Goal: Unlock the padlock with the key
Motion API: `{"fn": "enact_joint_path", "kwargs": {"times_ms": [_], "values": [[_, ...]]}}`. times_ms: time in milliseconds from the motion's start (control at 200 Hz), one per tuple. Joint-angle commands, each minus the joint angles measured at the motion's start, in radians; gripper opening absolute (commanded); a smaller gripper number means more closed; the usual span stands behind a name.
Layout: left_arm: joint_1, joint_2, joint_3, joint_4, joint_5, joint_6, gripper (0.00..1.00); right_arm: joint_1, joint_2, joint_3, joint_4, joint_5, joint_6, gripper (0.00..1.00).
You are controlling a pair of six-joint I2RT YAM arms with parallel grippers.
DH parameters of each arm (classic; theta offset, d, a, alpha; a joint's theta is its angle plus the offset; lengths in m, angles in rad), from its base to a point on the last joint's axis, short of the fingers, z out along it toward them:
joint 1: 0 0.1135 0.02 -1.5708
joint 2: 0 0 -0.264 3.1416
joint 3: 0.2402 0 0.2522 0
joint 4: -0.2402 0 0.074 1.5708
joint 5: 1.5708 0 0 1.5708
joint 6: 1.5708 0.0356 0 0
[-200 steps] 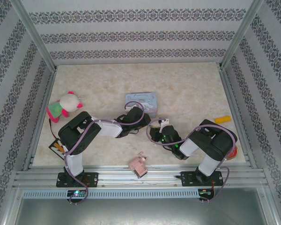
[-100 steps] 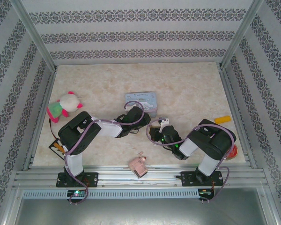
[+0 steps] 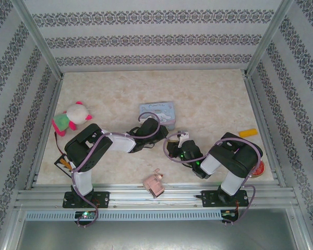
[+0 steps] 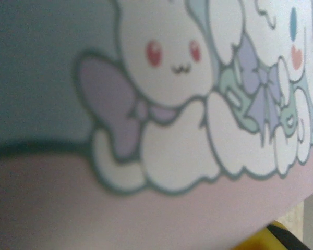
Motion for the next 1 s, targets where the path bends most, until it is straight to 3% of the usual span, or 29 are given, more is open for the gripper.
{"fn": "enact_joint_path", "kwargs": {"times_ms": [0,365,994], "values": [[0.007,-0.016,0.009,0.064,0.094,-0.062,0.05,0.009,0.012,-0.007,0.058,-0.004,-0.010,0.00],[0.008,-0.019,0.010,0.041,0.147,-0.105,0.05,-0.004,0.038,-0.016,0.078,-0.003,0.034,0.00],[0.008,-0.033,-0.001,0.027,0.122,-0.115,0.05,-0.025,-0.027,-0.076,0.095,0.010,0.024,0.00]]}}
